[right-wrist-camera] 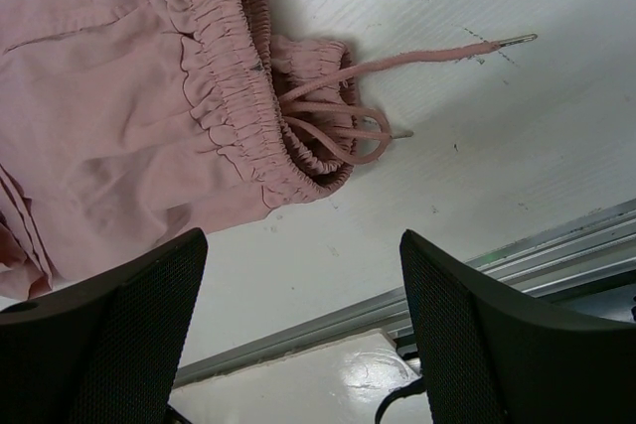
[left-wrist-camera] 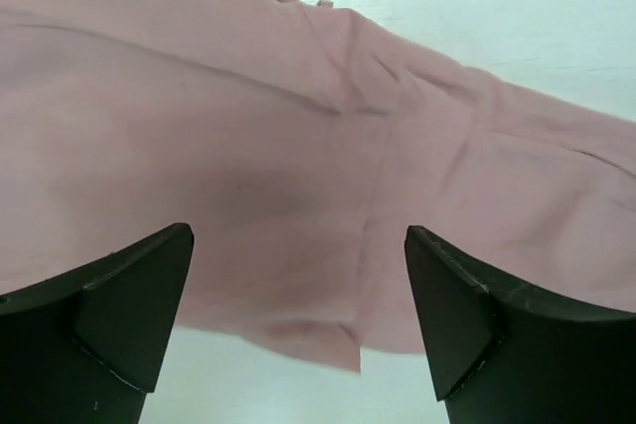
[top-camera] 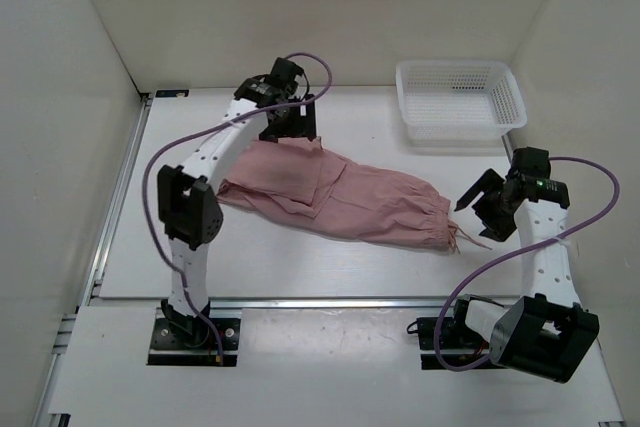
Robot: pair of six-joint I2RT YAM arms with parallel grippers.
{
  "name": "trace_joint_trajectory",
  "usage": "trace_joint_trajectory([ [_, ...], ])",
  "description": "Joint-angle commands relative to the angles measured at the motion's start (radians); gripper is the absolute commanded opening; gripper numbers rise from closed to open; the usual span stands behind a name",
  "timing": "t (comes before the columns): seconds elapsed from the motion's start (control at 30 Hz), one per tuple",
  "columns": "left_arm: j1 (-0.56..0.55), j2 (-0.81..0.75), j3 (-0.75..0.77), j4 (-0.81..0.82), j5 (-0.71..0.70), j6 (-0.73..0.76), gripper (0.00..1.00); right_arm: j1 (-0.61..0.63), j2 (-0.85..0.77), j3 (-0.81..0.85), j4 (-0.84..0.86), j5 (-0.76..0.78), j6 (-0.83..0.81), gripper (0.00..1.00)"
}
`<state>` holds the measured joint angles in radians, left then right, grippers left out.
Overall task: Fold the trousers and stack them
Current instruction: Fold the trousers
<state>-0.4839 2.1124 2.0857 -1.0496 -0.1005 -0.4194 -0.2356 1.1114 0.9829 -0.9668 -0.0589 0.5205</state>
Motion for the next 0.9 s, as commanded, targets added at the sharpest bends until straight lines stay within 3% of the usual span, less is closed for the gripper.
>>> trace_joint_trajectory([
  [0.0,-0.002,-0.182,-0.099,-0.035,-0.005,0.022,1.0,-0.004,-0.018,-0.013,0.011,-0.036,-0.004,0.83],
  [0.03,-0.002,-0.233,-0.139,-0.035,-0.005,0.022,1.0,-0.004,-0.018,-0.013,0.011,-0.036,-0.004,0.83],
  [0.1,-0.013,-0.284,-0.283,0.006,0.004,0.022,0.69,-0.004,-0.027,-0.023,0.02,-0.036,-0.004,0.83],
  [0.13,-0.013,-0.329,-0.33,0.02,0.004,0.033,0.43,-0.004,-0.027,-0.023,0.02,-0.036,-0.004,0.83],
  [0.17,-0.013,-0.35,-0.379,0.037,-0.008,0.033,0.27,-0.004,-0.027,-0.033,0.029,-0.036,-0.004,0.83],
  [0.2,-0.024,-0.364,-0.454,0.06,-0.008,0.033,0.21,-0.004,-0.027,-0.033,0.03,-0.047,-0.004,0.83],
  [0.23,-0.024,-0.373,-0.479,0.06,-0.008,0.033,0.21,-0.004,-0.027,-0.045,0.04,-0.047,-0.004,0.83],
  [0.3,-0.051,-0.384,-0.513,0.089,-0.008,0.05,0.65,-0.004,-0.018,-0.059,0.051,-0.058,-0.004,0.83],
  [0.37,-0.126,-0.384,-0.526,0.089,-0.069,0.079,0.97,-0.004,-0.018,-0.075,0.06,-0.077,-0.004,0.83],
  [0.43,-0.191,-0.356,-0.48,0.071,-0.141,0.099,1.0,-0.004,-0.018,-0.085,0.069,-0.09,-0.004,0.83],
  [0.63,-0.24,-0.206,-0.357,0.062,-0.163,0.09,0.95,-0.004,-0.027,-0.085,0.069,-0.09,-0.004,0.83],
  [0.73,-0.26,-0.111,-0.305,0.008,-0.266,0.071,0.94,-0.004,-0.036,-0.085,0.069,-0.09,-0.004,0.83],
  [0.87,-0.281,-0.032,-0.253,-0.035,-0.324,0.06,0.84,-0.004,-0.036,-0.085,0.069,-0.099,-0.004,0.83],
])
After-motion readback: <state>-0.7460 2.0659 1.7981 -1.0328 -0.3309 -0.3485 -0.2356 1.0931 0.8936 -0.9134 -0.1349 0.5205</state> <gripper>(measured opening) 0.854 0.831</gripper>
